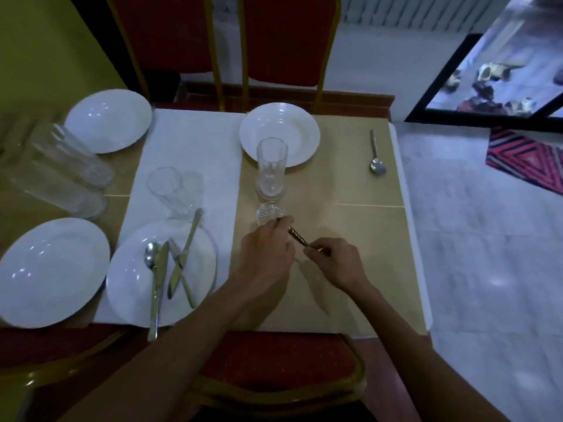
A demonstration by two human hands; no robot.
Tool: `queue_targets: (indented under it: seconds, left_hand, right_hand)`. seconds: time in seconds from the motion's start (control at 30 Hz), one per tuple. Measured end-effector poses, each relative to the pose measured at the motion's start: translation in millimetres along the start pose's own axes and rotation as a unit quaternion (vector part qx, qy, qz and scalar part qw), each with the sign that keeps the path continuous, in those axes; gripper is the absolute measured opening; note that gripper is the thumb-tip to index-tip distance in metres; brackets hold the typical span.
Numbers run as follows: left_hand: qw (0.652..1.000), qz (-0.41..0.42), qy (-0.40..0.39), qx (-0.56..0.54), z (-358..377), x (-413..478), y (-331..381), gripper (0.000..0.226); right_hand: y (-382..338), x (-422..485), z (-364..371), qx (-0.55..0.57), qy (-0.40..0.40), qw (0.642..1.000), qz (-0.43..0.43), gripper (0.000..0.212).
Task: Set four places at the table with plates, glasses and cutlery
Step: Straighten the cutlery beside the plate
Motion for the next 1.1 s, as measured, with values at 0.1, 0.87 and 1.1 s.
queue_targets:
  seconds: [0.1,0.87,1.1]
  left_hand:
    - [0.995,-0.016,-0.018,-0.093,27,22,30,0.063]
    - [0.992,-0.064,0.108,0.021,150,173,27,0.053]
    - [0.988,-0.084,0.125,0.035,149,174,25,0.056]
  right_hand:
    - [35,17,-32,0.05,0.02,0.998,0.037,0.017]
    - [48,214,-117,0.045,-0.006,0.998,0.032,0.018]
    - [39,261,-114,0.051,0.021,0.998,0.037,0.011]
Point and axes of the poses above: each hand's wrist, its own x-axis towards the middle knuckle, its own z-axis out of the palm, y = z × x, the point moved 10 cm from there along x, towards the middle knuckle, and after that the axes turned 8 degrees about z, right-handed, at the moved point
